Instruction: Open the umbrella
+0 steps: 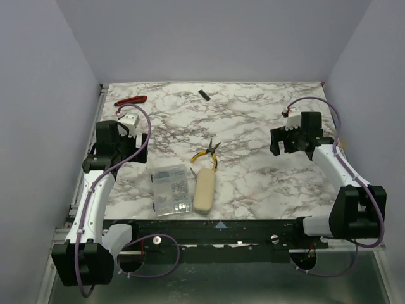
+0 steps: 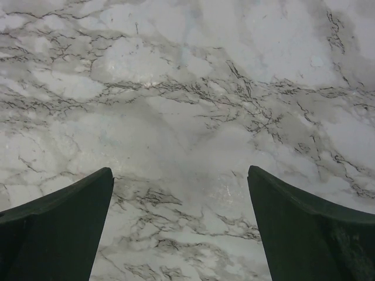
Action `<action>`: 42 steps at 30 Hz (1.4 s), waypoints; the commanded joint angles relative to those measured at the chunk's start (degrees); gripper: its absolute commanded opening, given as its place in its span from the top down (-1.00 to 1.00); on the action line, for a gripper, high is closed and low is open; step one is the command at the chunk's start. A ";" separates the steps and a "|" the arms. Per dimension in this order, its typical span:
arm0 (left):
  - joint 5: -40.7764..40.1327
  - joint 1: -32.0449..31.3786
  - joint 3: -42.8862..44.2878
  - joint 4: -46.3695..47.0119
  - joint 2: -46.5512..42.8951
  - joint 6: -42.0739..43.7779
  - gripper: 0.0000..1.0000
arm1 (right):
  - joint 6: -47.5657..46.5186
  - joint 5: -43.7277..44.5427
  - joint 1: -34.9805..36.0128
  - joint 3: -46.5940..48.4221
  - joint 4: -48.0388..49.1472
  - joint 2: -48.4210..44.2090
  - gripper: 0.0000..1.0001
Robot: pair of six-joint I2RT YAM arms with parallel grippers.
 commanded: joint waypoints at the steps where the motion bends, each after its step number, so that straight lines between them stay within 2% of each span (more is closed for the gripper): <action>1: 2.33 -0.21 4.50 -1.88 1.81 5.11 -0.96 | -0.63 -2.76 -0.30 1.52 -0.65 -0.65 -1.00; 11: 9.93 -1.23 7.69 -5.46 3.33 13.18 -0.97 | -0.26 -4.98 -0.31 2.30 -0.79 -0.11 -0.99; 16: 14.27 -8.29 6.43 -7.78 4.51 18.73 -0.97 | -0.34 -4.94 -0.30 2.77 -1.35 0.08 -0.99; 26: 12.13 -28.88 2.87 -7.14 11.93 26.60 -0.96 | -2.32 -7.47 -0.32 3.30 -4.51 1.59 -0.99; 30: 7.96 -37.37 0.94 -5.18 15.08 30.04 -0.85 | -2.71 -7.58 -0.30 3.43 -5.57 1.83 -0.99; 34: 4.72 -42.43 0.43 -3.01 18.37 31.76 -0.78 | -2.69 -7.36 -0.30 3.12 -6.16 1.98 -1.00; 42: 0.74 -47.91 1.19 -0.96 24.97 32.47 -0.68 | -2.64 -6.42 -0.30 4.27 -6.68 2.61 -1.00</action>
